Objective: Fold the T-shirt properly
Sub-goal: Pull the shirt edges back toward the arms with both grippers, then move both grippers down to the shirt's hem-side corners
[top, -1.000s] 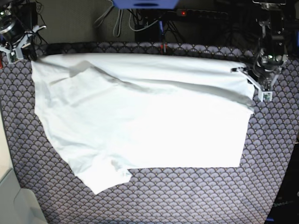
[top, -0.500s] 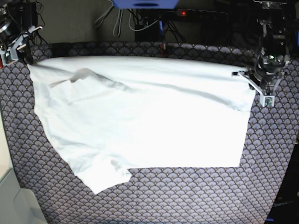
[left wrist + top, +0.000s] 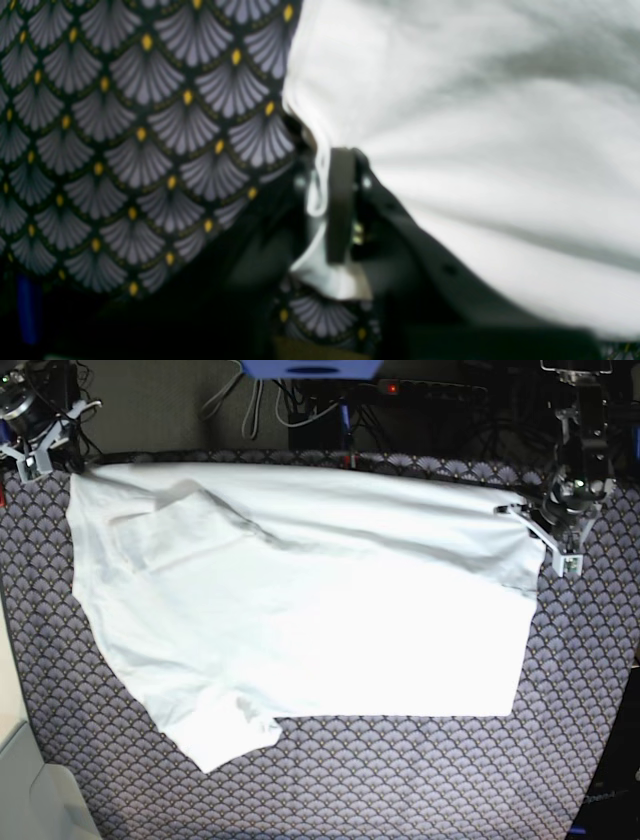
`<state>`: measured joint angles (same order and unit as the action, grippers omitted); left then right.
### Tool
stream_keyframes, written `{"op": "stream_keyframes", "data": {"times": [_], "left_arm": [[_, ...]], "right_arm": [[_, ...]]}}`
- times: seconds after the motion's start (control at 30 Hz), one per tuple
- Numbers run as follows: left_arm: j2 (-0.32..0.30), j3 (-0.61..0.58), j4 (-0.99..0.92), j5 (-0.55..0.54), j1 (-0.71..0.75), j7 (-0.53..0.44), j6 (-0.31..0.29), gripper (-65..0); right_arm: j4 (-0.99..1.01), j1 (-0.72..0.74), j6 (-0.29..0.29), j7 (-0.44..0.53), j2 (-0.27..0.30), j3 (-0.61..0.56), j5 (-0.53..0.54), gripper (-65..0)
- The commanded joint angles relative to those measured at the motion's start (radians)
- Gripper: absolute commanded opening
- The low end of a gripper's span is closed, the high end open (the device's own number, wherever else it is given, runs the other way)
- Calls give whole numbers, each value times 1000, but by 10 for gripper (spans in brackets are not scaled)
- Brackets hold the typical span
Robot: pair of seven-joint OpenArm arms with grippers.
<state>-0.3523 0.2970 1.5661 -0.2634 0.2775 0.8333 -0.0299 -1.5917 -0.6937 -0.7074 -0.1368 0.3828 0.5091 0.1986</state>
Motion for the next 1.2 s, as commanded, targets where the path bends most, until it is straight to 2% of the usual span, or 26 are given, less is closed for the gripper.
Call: {"op": "stream_keyframes", "data": {"times": [0.0, 0.1, 0.23, 0.3, 0.4, 0.57, 0.67, 0.87, 1.17], "left_arm": [[-18, 8, 0, 43, 7, 22, 23, -646], [-20, 6, 0, 42, 15, 25, 18, -645], [-20, 8, 1, 48, 41, 47, -106, -631], [-20, 14, 1, 46, 38, 100, -158, -588], [-20, 14, 6, 43, 36, 157, -198, -498], [-18, 14, 81, 51, 50, 171, -203, -359], [-20, 15, 139, 51, 81, 171, -198, -316], [-20, 24, 199, 54, 98, 171, -195, -315], [-35, 158, 187, 63, 67, 171, -201, -315]], "right_arm": [[-8, -10, 9, 13, 18, 0, 6, -650], [-9, -10, 9, -45, 18, -5, 6, -644], [-17, -7, 9, -120, 43, -5, 6, -544], [-17, -7, 9, -129, 45, -4, 8, -487], [-19, -7, 9, -126, 54, 3, 8, -419], [-19, -10, 9, -122, 74, 4, 11, -364], [-19, -8, 9, -119, 74, 36, 12, -364], [-92, -4, 9, -120, 69, 87, 14, -364], [-181, -4, 9, -128, 48, 81, 14, -364]]}}
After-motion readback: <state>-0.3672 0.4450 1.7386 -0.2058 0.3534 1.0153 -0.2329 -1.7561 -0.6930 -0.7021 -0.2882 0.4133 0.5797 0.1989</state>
